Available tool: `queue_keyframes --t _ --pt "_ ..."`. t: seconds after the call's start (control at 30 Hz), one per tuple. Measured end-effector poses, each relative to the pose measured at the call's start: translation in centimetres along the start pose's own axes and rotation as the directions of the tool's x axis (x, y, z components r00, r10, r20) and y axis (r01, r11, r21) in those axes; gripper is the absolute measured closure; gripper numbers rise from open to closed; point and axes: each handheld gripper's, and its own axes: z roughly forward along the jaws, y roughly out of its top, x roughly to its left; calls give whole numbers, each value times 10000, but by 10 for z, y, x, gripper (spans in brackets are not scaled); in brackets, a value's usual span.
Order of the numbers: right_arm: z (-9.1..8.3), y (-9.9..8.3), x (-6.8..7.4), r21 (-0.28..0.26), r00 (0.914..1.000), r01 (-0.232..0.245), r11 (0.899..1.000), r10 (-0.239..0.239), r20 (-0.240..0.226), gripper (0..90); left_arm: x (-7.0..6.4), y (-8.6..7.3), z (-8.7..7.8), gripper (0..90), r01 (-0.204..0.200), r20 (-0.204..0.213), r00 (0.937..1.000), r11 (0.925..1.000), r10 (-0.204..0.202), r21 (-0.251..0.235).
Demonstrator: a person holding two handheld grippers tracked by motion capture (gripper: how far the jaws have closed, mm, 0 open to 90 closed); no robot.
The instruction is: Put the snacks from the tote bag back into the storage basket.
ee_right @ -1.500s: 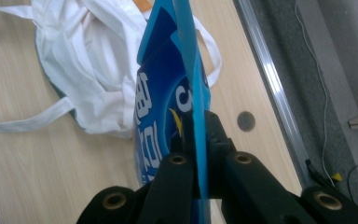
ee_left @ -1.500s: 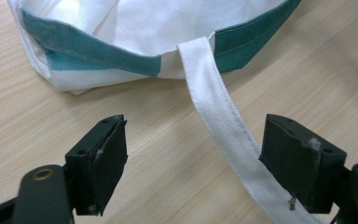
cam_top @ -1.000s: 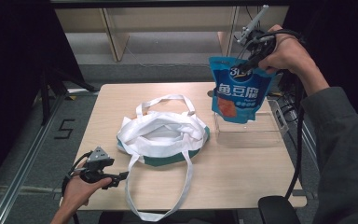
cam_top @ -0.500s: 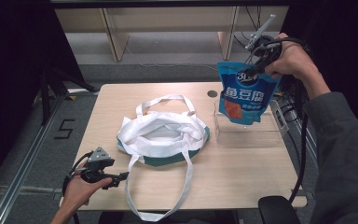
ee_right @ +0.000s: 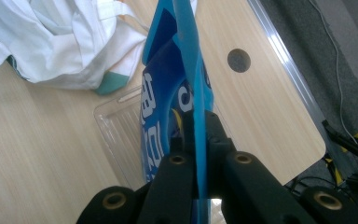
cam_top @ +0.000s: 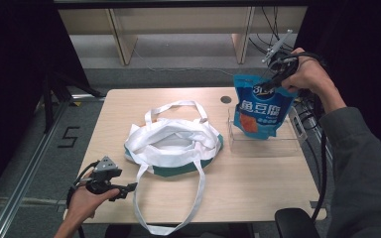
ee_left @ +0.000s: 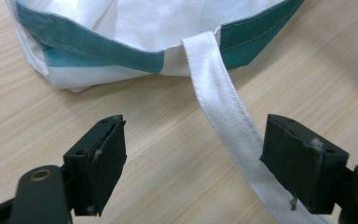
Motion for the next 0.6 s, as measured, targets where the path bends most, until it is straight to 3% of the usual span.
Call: queue_keyframes --t 0.03,0.6 --pt "1 -1 0 0 10000 7 10000 -7 25 900 1 0 -1 210 -127 75 9999 9999 126 97" --pt "29 -18 2 57 9979 -317 9995 320 -556 900 0 0 1 210 -90 71 9999 9999 89 83"
